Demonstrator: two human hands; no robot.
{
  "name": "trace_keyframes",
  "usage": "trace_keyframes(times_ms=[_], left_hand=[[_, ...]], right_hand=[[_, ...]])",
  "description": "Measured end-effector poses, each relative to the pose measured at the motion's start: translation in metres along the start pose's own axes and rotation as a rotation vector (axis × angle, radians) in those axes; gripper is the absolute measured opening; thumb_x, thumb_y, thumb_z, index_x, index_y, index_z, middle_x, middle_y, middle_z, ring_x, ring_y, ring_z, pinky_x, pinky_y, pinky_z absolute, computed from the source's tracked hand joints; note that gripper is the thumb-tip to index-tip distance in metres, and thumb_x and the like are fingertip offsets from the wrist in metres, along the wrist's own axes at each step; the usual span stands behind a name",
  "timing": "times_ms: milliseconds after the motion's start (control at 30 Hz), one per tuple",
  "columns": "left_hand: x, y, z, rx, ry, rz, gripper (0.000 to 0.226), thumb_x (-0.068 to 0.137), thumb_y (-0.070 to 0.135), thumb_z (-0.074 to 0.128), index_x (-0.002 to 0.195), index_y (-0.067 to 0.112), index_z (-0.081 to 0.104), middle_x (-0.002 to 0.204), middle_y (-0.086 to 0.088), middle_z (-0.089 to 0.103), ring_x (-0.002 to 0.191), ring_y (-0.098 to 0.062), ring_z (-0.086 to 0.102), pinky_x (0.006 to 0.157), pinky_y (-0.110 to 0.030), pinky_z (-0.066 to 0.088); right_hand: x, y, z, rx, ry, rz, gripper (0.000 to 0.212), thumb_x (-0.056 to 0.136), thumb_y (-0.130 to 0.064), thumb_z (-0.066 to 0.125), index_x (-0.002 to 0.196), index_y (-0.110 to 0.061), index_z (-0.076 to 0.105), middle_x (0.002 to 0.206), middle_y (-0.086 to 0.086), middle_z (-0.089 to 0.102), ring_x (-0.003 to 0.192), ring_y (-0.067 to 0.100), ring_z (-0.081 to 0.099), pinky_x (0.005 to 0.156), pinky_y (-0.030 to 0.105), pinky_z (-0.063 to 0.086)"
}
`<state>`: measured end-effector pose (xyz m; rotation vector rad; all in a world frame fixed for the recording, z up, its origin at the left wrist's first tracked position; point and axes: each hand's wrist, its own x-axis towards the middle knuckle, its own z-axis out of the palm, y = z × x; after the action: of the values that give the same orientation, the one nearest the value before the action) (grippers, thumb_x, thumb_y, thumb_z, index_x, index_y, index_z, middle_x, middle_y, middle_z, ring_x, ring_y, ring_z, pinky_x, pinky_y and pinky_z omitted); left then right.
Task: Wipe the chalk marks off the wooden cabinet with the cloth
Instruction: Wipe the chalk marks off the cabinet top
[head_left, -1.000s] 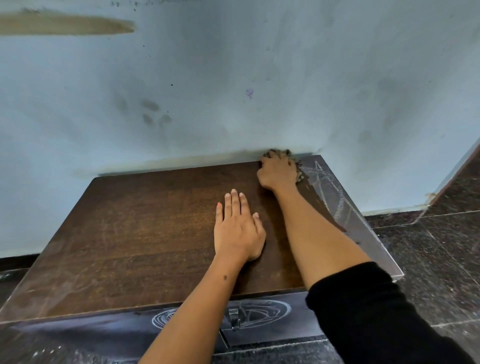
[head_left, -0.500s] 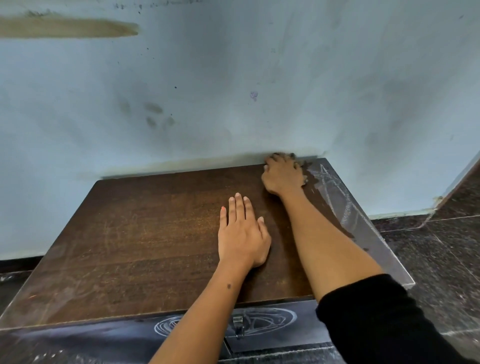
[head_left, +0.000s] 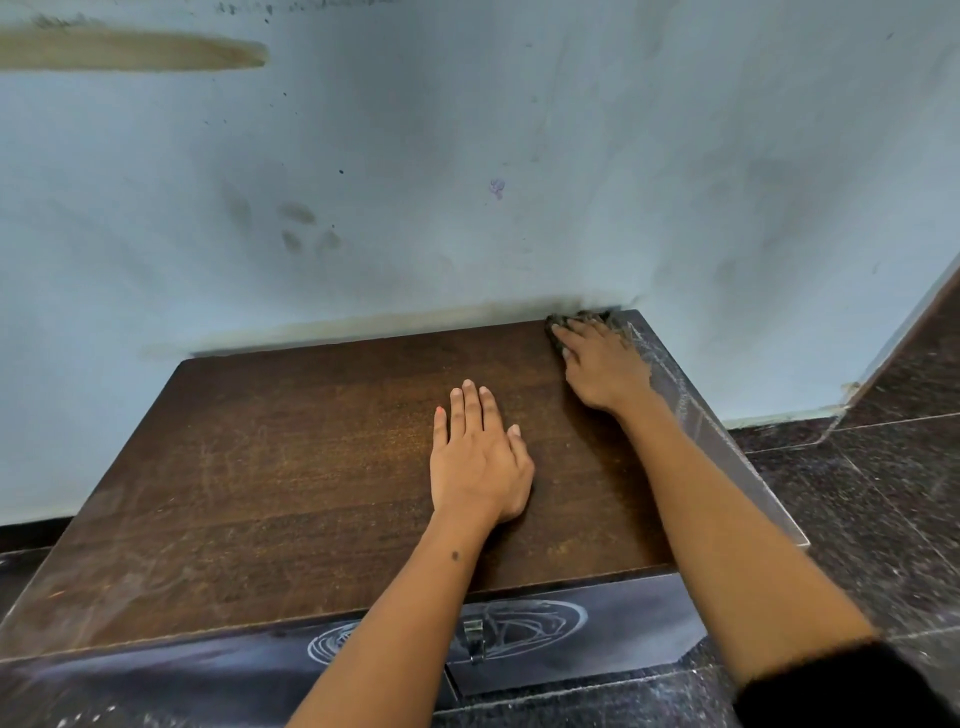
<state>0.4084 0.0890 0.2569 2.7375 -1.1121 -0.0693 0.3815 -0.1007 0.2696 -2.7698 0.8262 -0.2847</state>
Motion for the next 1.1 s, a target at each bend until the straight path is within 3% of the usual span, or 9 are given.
trace_keyframes(times_ms=[167,433,700,933,1100], left_hand=[[0.001,0.000,0.003,0.002,0.017,-0.002,0.061,0.100,0.038,0.012,0.150,0.007,-0.001,0.158,-0.011,-0.008,0.146,-0.023,-0.008,0.119,-0.039,-0.004],[-0.001,0.001,-0.001,-0.007,0.005,-0.001,0.061,0.100,0.037,0.014,0.150,0.006,0.002,0.159,-0.011,-0.004,0.146,-0.024,-0.006,0.119,-0.040,-0.003],[0.000,0.000,0.001,0.002,0.011,0.006,0.061,0.100,0.039,0.014,0.150,0.006,0.002,0.159,-0.012,-0.003,0.146,-0.025,-0.005,0.119,-0.040,-0.002],[-0.001,0.000,-0.003,0.002,-0.014,0.003,0.061,0.100,0.038,0.014,0.150,0.006,0.002,0.159,-0.012,-0.004,0.146,-0.025,-0.006,0.119,-0.040,-0.003],[-0.001,-0.001,-0.001,0.009,-0.010,0.007,0.061,0.100,0.038,0.013,0.150,0.006,0.002,0.159,-0.012,-0.004,0.146,-0.025,-0.005,0.118,-0.040,-0.003]], right_hand=[[-0.091,0.009,0.007,0.026,0.076,0.057,0.045,0.100,-0.032,0.028,0.145,-0.036,0.029,0.155,-0.009,0.024,0.144,0.016,0.014,0.116,0.038,0.012],[-0.028,0.003,-0.009,0.017,-0.064,0.072,0.045,0.102,-0.028,0.026,0.147,-0.033,0.025,0.158,-0.006,0.016,0.146,0.018,0.007,0.117,0.043,0.010],[-0.150,0.010,-0.005,0.006,0.041,0.064,0.045,0.100,-0.032,0.027,0.144,-0.041,0.028,0.154,-0.013,0.023,0.144,0.012,0.013,0.116,0.034,0.011],[-0.083,0.014,-0.022,0.008,-0.098,0.065,0.045,0.103,-0.030,0.025,0.148,-0.034,0.023,0.157,-0.008,0.016,0.146,0.015,0.008,0.118,0.038,0.008],[-0.148,0.011,-0.015,-0.005,0.022,0.047,0.044,0.101,-0.028,0.029,0.145,-0.036,0.031,0.155,-0.009,0.024,0.144,0.014,0.014,0.116,0.037,0.012]])
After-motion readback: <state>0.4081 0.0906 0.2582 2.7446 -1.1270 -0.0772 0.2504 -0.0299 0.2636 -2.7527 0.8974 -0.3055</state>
